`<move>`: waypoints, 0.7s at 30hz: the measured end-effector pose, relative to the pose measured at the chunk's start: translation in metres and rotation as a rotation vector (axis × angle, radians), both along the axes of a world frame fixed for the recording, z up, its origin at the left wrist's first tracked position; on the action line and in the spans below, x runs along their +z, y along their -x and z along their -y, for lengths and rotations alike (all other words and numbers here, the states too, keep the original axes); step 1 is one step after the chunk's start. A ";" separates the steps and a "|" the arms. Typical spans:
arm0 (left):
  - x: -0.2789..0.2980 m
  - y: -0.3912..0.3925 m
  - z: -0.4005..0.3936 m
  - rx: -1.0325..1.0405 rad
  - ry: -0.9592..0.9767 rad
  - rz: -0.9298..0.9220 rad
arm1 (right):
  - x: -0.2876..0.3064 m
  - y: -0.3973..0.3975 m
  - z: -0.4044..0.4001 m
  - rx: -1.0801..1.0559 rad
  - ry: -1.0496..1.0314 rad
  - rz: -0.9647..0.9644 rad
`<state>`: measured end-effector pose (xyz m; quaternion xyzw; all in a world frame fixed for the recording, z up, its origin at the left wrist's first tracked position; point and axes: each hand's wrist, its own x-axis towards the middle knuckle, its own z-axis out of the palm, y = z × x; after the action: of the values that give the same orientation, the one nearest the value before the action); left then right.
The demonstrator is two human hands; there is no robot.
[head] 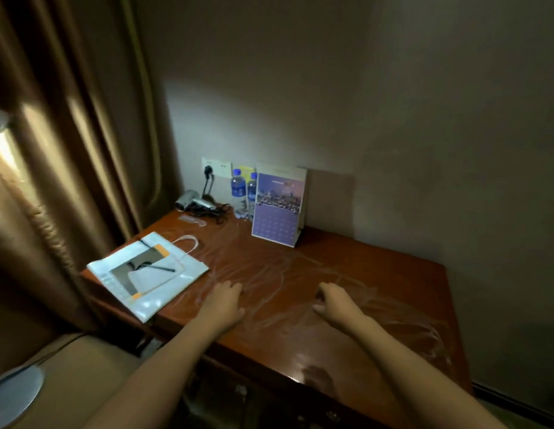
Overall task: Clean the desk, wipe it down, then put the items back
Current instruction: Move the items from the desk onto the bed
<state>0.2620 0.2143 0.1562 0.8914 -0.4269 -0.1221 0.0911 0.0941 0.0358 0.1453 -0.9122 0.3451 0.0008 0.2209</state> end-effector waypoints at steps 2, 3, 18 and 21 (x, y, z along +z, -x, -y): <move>-0.003 -0.027 0.024 -0.006 0.018 0.003 | -0.004 -0.011 0.020 -0.086 -0.017 0.019; -0.006 -0.036 0.035 -0.014 0.012 -0.011 | -0.008 -0.015 0.028 -0.127 -0.034 0.016; -0.074 -0.179 0.183 -0.078 -0.030 -0.236 | -0.077 -0.160 0.178 -0.402 -0.263 0.064; -0.089 -0.215 0.211 -0.010 0.016 -0.288 | -0.088 -0.193 0.210 -0.418 -0.297 0.050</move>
<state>0.4771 0.0037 0.0669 0.8618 -0.4147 -0.2457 0.1580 0.2871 -0.1738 0.0573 -0.7784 0.5167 -0.0168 0.3561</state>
